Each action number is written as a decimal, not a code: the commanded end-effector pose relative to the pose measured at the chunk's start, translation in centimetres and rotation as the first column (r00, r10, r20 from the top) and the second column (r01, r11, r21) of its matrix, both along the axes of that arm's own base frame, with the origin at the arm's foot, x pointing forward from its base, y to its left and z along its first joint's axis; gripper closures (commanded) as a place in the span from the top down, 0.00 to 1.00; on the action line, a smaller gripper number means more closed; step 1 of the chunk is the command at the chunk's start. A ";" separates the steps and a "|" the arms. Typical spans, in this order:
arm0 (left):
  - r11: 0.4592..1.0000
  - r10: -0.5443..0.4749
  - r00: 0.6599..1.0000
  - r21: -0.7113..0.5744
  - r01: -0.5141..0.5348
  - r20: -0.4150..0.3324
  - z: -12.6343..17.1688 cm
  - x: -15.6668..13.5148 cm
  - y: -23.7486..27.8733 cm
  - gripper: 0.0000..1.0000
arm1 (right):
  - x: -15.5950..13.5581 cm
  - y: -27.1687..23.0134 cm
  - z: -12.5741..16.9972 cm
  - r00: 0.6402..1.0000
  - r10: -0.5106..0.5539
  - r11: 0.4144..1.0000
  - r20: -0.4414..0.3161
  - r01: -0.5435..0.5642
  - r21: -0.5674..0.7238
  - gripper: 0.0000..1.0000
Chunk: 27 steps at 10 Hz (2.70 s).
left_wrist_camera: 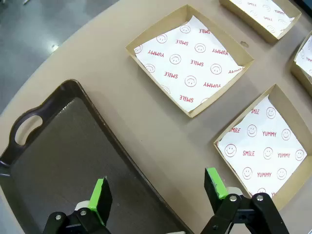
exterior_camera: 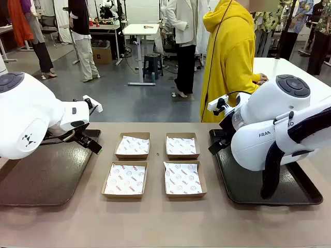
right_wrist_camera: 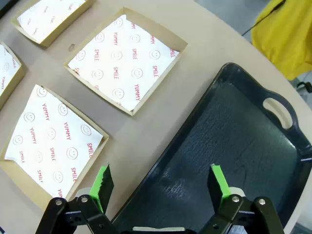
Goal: Individually package the donuts and arrange them on the tray.
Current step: Pick up one Paper togo box.
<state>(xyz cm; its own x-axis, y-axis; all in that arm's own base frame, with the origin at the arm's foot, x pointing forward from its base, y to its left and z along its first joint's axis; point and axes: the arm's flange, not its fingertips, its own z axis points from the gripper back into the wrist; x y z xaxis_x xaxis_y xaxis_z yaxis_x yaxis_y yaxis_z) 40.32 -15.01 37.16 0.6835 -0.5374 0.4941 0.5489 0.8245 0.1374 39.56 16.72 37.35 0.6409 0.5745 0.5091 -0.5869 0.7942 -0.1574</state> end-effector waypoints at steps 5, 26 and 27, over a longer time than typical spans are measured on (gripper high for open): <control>1.000 0.000 1.000 0.000 0.000 0.000 0.0 0.0 0.0 1.00 | 0.0 0.0 0.0 1.000 0.000 1.000 0.000 0.000 0.000 1.00; 0.975 -0.198 0.960 0.059 0.214 -0.198 11.9 -8.7 4.7 1.00 | -10.6 -2.9 12.3 0.981 0.009 0.986 -0.196 -0.041 -0.159 1.00; 0.975 -0.198 0.960 0.059 0.214 -0.198 11.9 -8.7 4.7 1.00 | -10.6 -2.9 12.3 0.981 0.009 0.986 -0.196 -0.041 -0.159 1.00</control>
<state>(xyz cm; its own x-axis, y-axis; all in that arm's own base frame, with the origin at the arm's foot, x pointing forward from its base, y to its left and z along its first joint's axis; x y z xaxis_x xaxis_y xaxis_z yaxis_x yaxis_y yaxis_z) 31.01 -9.81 49.69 0.6365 -0.7068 0.3088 0.7216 0.6870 0.0851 28.70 13.42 50.07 0.7057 0.6505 0.2807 -0.6293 0.7576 -0.1734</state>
